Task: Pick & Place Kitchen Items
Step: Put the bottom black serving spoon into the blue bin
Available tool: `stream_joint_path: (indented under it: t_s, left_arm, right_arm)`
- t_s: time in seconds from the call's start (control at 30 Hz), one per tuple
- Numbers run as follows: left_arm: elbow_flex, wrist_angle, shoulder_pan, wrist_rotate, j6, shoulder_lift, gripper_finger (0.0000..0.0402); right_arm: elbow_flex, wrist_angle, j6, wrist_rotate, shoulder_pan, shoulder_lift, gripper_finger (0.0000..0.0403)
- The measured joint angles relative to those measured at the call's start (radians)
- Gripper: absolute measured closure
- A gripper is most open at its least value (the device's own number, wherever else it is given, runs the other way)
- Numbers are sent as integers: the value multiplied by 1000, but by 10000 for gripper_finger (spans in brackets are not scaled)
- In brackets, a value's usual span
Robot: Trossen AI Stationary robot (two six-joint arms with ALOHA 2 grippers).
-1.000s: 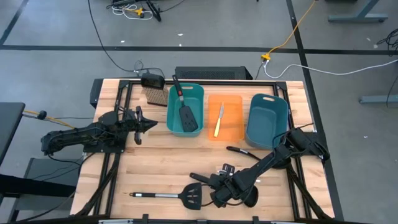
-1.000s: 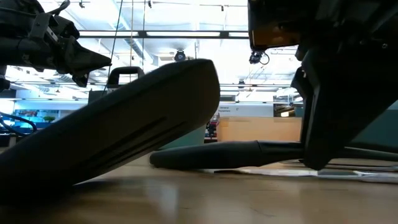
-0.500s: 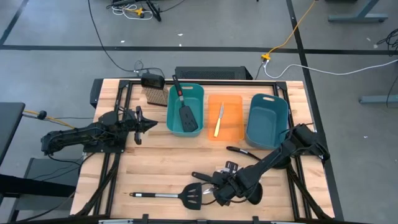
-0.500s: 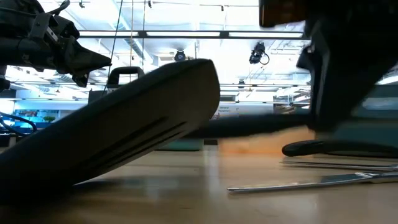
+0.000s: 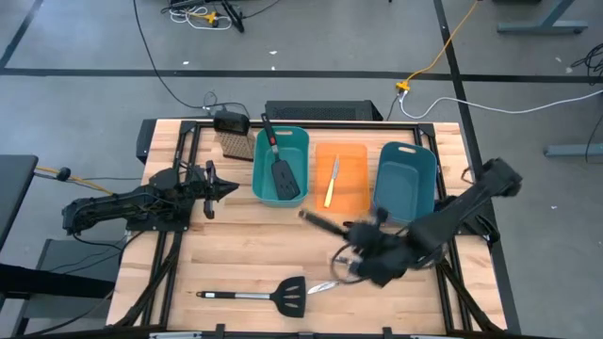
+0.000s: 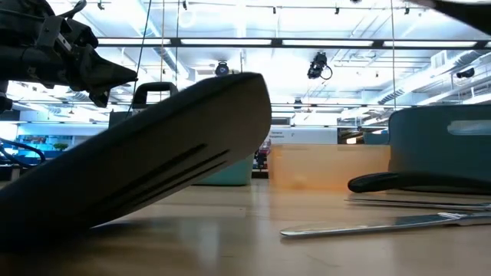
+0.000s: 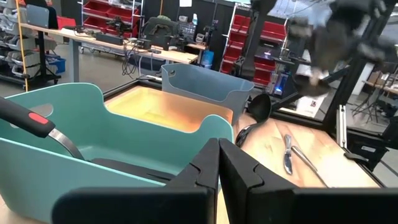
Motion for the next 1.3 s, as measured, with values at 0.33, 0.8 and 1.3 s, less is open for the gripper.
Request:
stream_joint_path:
  t_s: [0.33, 0.8, 1.3]
  left_arm:
    - [0, -1, 0, 0, 14, 0, 387]
    - [0, -1, 0, 0, 16, 0, 388]
    - [0, -1, 0, 0, 22, 0, 388]
  right_arm:
    - [-255, -19, 49, 419, -51, -397, 326]
    - [-750, 147, 78, 536, -339, -663, 326]
    - [-891, 367, -143, 292, -657, -661, 326]
